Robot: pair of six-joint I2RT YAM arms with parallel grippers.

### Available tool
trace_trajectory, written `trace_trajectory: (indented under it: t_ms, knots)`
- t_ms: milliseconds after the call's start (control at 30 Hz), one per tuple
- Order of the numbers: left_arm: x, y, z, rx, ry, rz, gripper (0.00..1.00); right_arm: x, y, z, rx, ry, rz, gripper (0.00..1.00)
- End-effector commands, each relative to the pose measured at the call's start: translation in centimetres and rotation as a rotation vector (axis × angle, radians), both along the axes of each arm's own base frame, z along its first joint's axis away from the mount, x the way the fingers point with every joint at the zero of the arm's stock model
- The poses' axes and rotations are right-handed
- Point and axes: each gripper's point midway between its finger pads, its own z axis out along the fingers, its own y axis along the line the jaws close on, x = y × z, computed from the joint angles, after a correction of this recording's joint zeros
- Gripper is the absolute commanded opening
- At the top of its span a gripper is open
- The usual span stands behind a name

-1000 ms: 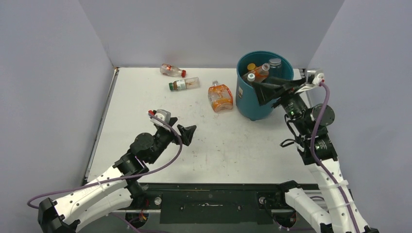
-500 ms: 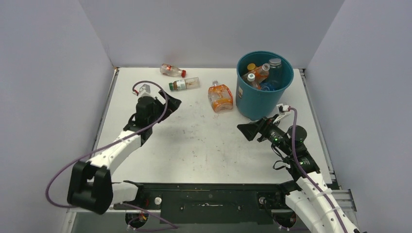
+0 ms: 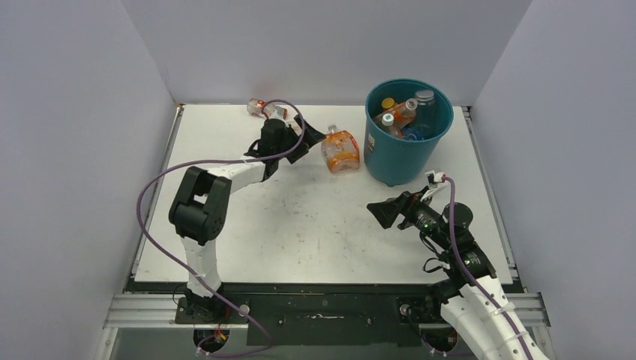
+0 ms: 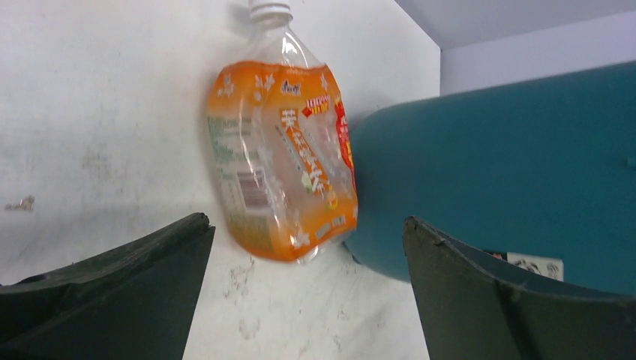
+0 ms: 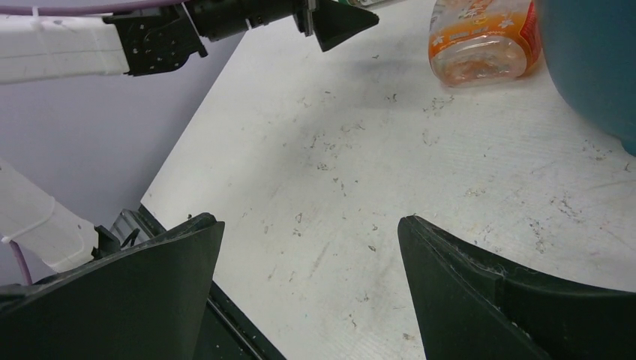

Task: Put the plastic bottles in the bin
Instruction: Pick up the plastic bottle at the center of the board.

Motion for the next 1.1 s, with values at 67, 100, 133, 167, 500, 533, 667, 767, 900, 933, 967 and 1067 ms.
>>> trace_trajectory:
  t_ms: [67, 100, 133, 167, 500, 533, 667, 767, 900, 933, 967, 1067]
  knots:
    - [4.4, -2.1, 0.0, 0.017, -0.051, -0.016, 1.00, 0.5, -0.3, 0.4, -0.023, -0.040, -0.027, 0.90]
    - [4.7, -2.4, -0.6, 0.048, -0.047, -0.021, 1.00, 0.5, -0.3, 0.4, -0.021, -0.040, -0.028, 0.90]
    - [5.0, -2.7, -1.2, 0.083, -0.042, -0.028, 1.00, 0.6, -0.3, 0.5, -0.020, -0.042, -0.027, 0.90]
    - [5.2, -3.0, -1.7, 0.112, -0.041, -0.035, 0.96, 0.6, -0.2, 0.6, -0.018, -0.045, -0.024, 0.90]
    - [6.6, -3.6, -5.8, 0.219, 0.025, -0.012, 0.68, 0.6, -0.3, 1.3, -0.032, -0.055, -0.024, 0.90]
    - [6.7, -3.4, -6.1, 0.229, 0.032, -0.002, 0.66, 0.6, -0.3, 1.3, -0.032, -0.056, -0.024, 0.90]
    - [7.0, -3.2, -6.6, 0.245, 0.033, 0.012, 0.59, 0.5, -0.4, 1.2, -0.030, -0.057, -0.030, 0.90]
    - [7.0, -3.3, -7.5, 0.254, 0.047, 0.003, 0.51, 0.4, -0.4, 1.1, -0.027, -0.053, -0.032, 0.90]
    - [6.4, -3.6, -8.2, 0.226, 0.064, -0.009, 0.33, 0.4, -0.5, 1.1, -0.026, -0.055, -0.032, 0.90]
    - [6.4, -3.7, -8.1, 0.215, 0.055, -0.009, 0.30, 0.4, -0.5, 1.3, -0.025, -0.058, -0.034, 0.90]
    - [6.2, -3.7, -8.1, 0.209, 0.057, -0.009, 0.28, 0.4, -0.5, 1.3, -0.025, -0.058, -0.036, 0.90]
    - [5.9, -3.7, -7.4, 0.190, 0.039, -0.010, 0.20, 0.4, -0.5, 1.6, -0.022, -0.062, -0.038, 0.90]
